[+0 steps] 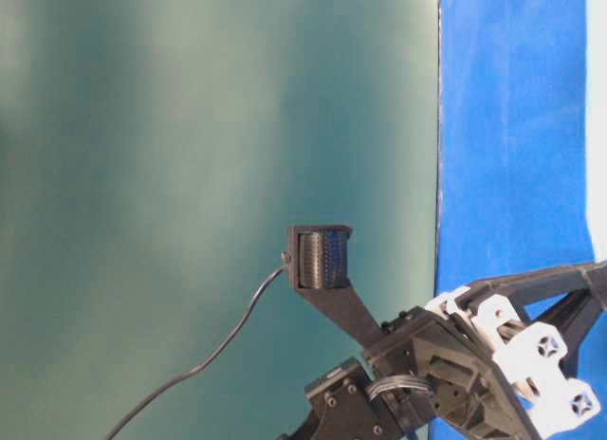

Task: Fold the light blue towel.
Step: 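Grasp the folded towel's corners and lift it off the table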

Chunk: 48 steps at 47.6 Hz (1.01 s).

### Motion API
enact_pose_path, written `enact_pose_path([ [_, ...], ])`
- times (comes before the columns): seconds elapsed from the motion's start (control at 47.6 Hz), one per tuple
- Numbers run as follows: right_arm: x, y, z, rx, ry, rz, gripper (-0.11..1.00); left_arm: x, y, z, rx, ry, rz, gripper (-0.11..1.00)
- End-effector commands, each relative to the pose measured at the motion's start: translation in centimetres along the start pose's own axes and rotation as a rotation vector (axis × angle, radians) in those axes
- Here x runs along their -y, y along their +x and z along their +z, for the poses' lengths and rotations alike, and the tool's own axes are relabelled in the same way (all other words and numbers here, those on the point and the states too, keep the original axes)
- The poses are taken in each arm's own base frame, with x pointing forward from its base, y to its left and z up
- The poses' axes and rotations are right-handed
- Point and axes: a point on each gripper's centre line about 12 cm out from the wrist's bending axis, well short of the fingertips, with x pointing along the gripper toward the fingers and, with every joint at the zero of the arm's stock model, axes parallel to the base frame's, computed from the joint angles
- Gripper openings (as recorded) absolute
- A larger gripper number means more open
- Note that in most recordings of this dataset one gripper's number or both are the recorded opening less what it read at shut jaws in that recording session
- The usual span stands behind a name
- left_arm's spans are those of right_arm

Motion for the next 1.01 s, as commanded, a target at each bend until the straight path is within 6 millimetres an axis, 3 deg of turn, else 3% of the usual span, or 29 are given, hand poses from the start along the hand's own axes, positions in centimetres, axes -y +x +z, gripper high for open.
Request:
enact_pose_path([
  [0.0, -0.2, -0.8, 0.8, 0.035, 0.003, 0.007, 0.02, -0.3, -1.2, 1.8, 0.049, -0.005, 0.006, 0.02],
  [0.189, 0.1, -4.1, 2.1, 0.094, 0.024, -0.015, 0.02, -0.4, -4.7, 4.0, 0.089, -0.006, 0.006, 0.02],
  [0.504, 0.8, -11.5, 3.6, 0.272, 0.077, -0.008, 0.02, -0.6, -11.2, 7.0, 0.243, 0.003, 0.017, 0.02],
  [0.63, 1.0, -12.8, 3.6, 0.312, 0.081, 0.0, 0.02, -0.7, -11.7, 7.4, 0.26, 0.005, 0.02, 0.02],
  [0.987, 2.2, -12.9, 4.3, 0.353, 0.079, -0.063, 0.02, 0.1, -11.7, 8.0, 0.322, 0.007, 0.01, 0.02],
])
